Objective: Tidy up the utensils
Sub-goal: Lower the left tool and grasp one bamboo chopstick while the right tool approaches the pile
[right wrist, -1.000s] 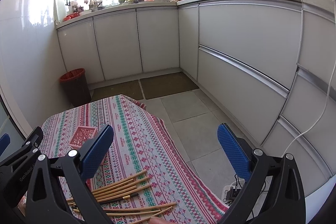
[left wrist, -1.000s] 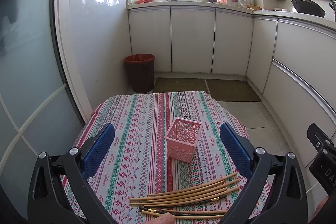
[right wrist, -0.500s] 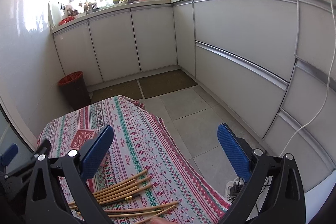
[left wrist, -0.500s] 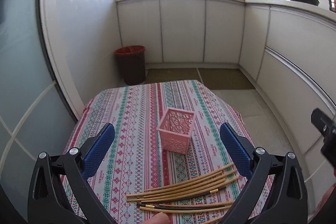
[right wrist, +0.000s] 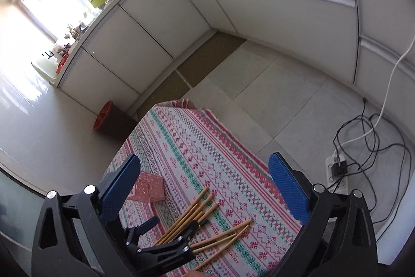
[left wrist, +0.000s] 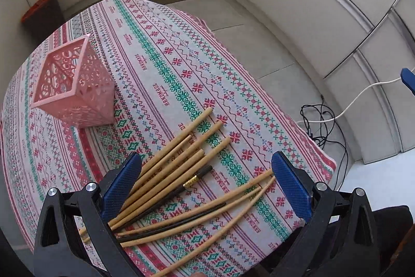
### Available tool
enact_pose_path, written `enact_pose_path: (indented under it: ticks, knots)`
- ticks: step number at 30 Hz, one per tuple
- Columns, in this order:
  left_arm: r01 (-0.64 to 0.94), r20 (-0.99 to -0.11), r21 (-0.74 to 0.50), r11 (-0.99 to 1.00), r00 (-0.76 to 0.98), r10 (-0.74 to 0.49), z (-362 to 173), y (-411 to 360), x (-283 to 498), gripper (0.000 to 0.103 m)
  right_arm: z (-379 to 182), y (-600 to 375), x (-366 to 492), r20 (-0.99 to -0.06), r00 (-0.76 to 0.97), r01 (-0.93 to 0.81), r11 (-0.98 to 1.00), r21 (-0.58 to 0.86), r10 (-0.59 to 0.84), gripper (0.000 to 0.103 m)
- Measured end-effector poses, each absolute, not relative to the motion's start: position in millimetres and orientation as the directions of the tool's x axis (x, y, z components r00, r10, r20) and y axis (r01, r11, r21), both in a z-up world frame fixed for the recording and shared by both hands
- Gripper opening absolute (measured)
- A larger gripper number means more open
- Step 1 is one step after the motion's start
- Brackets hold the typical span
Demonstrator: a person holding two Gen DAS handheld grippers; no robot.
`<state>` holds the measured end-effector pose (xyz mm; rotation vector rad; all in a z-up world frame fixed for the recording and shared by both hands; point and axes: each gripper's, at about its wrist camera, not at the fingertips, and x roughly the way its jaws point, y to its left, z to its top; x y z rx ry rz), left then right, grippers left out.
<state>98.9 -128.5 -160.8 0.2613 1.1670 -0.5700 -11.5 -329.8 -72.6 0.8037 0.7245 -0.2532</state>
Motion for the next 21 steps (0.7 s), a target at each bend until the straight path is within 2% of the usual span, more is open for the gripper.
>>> enact_pose_path:
  ticks: [3, 5, 7, 9, 12, 15, 18, 21]
  knots:
    - [0.550, -0.939, -0.153, 0.821, 0.179, -0.294, -172, -147, 121, 0.095, -90, -343, -6, -0.703, 0.702, 0.495, 0.632, 0.597, 0.114, 0.096]
    - [0.573, -0.955, -0.138, 0.808, 0.139, -0.262, -180, -162, 132, 0.084, -102, -351, -3, -0.707, 0.687, 0.506, 0.588, 0.630, 0.166, 0.096]
    - [0.594, -0.973, -0.099, 0.798, 0.109, -0.202, -189, -174, 141, 0.060, -113, -357, 1, -0.701, 0.677, 0.508, 0.545, 0.667, 0.226, 0.096]
    - [0.605, -0.983, -0.070, 0.793, 0.092, -0.157, -196, -180, 148, 0.049, -121, -358, 5, -0.692, 0.667, 0.503, 0.519, 0.691, 0.275, 0.096]
    - [0.610, -0.990, -0.048, 0.791, 0.079, -0.120, -206, -182, 156, 0.048, -129, -357, 10, -0.696, 0.643, 0.502, 0.511, 0.698, 0.319, 0.096]
    - [0.618, -0.993, -0.024, 0.786, 0.080, -0.093, -216, -182, 162, 0.042, -135, -355, 13, -0.714, 0.617, 0.527, 0.501, 0.687, 0.331, 0.096]
    - [0.628, -0.994, -0.017, 0.778, 0.075, -0.082, -227, -183, 165, 0.030, -146, -356, 14, -0.728, 0.589, 0.565, 0.465, 0.681, 0.351, 0.096]
    - [0.651, -0.993, -0.009, 0.759, 0.086, -0.085, -235, -182, 163, 0.027, -158, -357, 14, -0.758, 0.549, 0.612, 0.449, 0.651, 0.352, 0.096]
